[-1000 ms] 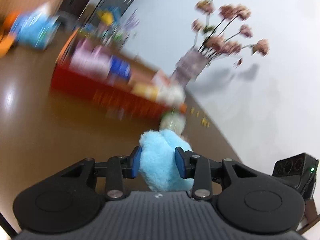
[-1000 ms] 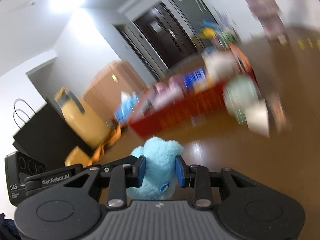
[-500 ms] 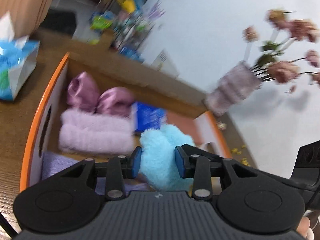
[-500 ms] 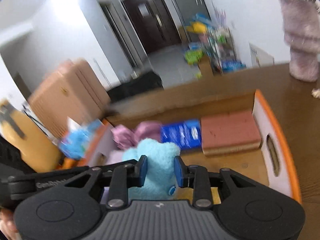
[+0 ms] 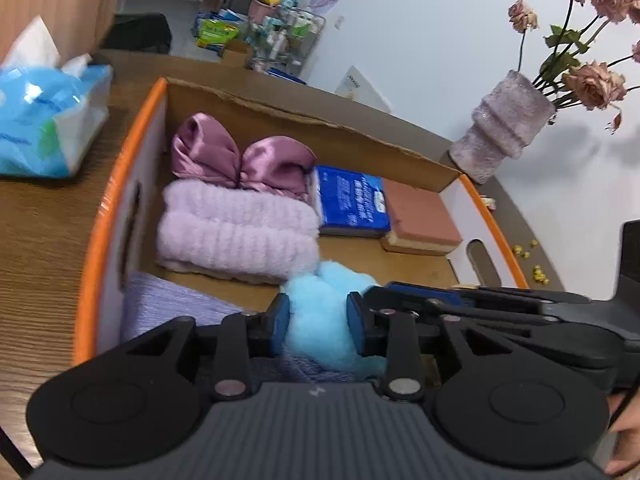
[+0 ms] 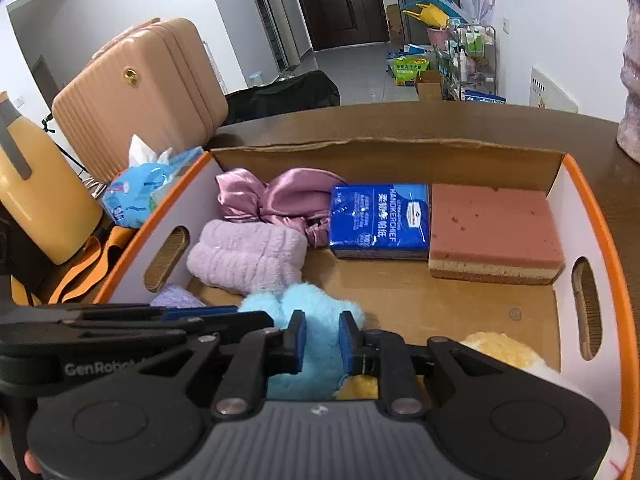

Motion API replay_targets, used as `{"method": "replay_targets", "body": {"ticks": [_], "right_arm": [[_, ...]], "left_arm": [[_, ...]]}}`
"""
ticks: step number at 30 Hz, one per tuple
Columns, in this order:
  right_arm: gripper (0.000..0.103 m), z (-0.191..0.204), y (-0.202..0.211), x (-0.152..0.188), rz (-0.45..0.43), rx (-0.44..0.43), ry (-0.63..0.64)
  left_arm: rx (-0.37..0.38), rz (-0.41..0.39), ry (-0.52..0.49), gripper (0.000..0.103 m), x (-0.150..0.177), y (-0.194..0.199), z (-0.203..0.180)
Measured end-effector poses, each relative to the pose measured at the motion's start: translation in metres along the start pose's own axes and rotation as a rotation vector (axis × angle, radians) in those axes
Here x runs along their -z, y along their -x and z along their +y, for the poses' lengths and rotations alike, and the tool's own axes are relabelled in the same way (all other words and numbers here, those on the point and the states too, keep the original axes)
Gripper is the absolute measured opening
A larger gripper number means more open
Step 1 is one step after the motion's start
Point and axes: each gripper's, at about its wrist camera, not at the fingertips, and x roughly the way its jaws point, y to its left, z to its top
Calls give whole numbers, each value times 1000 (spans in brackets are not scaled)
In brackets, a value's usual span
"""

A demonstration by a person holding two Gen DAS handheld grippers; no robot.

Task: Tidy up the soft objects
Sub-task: 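Carry the plush toy with the left gripper into the box and release, then withdraw both grippers from the box toward the remaining items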

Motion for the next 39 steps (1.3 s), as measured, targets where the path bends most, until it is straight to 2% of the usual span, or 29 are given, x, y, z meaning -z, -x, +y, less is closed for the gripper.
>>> {"method": "replay_targets", "body": {"ticks": [3, 7, 9, 10, 11, 13, 14, 15, 17, 20, 23, 31, 36, 39], "right_arm": [[29, 12, 28, -7, -46, 12, 31], [45, 22, 95, -18, -175, 58, 86], [54, 25, 126, -21, -233, 97, 114], [57, 25, 137, -22, -255, 108, 120], [65, 24, 151, -20, -282, 108, 120], [78, 20, 173, -12, -344, 82, 96], [86, 18, 183, -5, -386, 71, 81], [90, 17, 190, 2, -426, 73, 76], [92, 19, 202, 19, -499, 126, 103], [97, 25, 212, 40, -577, 219, 178], [101, 26, 224, 50, -619, 266, 204], [102, 28, 251, 60, -687, 261, 197], [102, 34, 260, 80, -703, 237, 182], [102, 31, 263, 103, -716, 212, 136]], "left_arm": [[-70, -90, -50, 43, -8, 35, -14], [-142, -199, -97, 45, -14, 92, -30], [-180, -283, -146, 51, -10, 124, -41], [-201, -329, -172, 58, -5, 139, -48], [-223, -375, -195, 68, 1, 153, -53], [-260, -457, -235, 79, 13, 174, -63], [-284, -491, -254, 80, 21, 183, -70], [-298, -509, -264, 81, 26, 187, -74], [-319, -556, -281, 91, 39, 195, -82], [-349, -600, -306, 94, 54, 202, -91], [-349, -606, -317, 94, 62, 207, -98], [-338, -647, -311, 97, 78, 228, -107], [-347, -679, -313, 99, 91, 237, -111], [-365, -698, -290, 100, 113, 240, -108]]}}
